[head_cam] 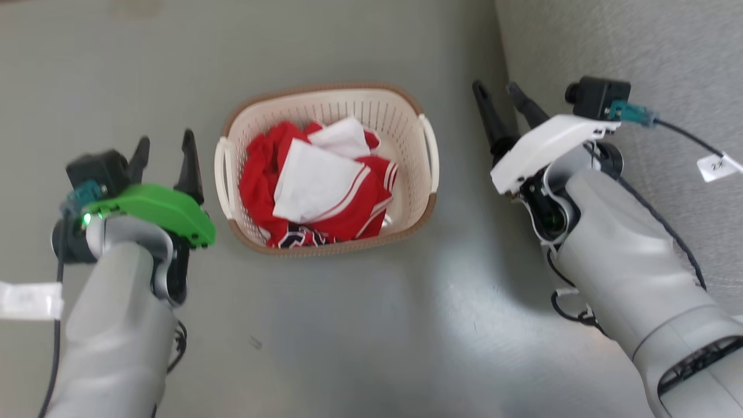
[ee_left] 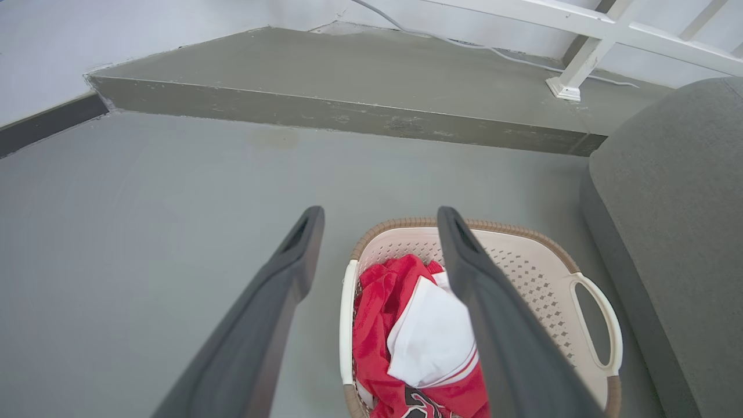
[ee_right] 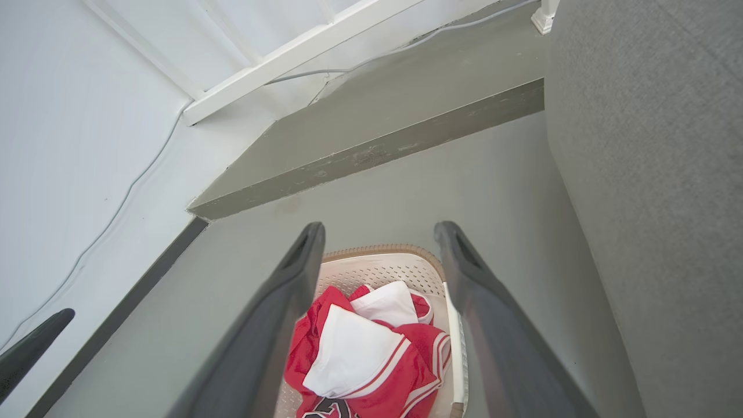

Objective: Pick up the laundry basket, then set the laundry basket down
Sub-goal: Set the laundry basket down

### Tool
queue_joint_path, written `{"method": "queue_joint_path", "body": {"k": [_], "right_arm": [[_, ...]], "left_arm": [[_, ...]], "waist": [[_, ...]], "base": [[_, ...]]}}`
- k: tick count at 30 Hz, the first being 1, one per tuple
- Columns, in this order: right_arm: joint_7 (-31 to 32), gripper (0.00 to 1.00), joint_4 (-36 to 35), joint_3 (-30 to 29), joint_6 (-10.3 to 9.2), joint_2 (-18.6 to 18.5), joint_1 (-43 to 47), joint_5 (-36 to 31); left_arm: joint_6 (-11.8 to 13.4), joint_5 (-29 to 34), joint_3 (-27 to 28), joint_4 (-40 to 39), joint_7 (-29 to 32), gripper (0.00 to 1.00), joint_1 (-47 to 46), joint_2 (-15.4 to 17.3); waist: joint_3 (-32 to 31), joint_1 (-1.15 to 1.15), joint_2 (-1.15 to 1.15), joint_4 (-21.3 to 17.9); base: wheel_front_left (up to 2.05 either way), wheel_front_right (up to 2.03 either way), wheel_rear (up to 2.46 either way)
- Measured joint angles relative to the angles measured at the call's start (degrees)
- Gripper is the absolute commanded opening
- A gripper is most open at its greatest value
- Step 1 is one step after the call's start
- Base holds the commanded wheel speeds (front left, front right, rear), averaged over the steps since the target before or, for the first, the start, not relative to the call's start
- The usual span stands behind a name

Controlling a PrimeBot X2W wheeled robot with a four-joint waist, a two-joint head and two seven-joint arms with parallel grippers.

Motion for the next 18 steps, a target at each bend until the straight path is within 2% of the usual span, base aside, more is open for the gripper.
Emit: {"method": "queue_joint_path", "body": {"k": [18], "right_arm": [[0.0,1.0,-8.37,-4.49,-0.01,-1.44,11.69,-7.36]], "left_arm": [[0.01,3.8,3.68,-8.89,0.0,1.0,13.11,-0.55]], "waist": [[-14.31,0.0,0.0,-1.03]], "base": [[0.0,0.0,0.0]]}}
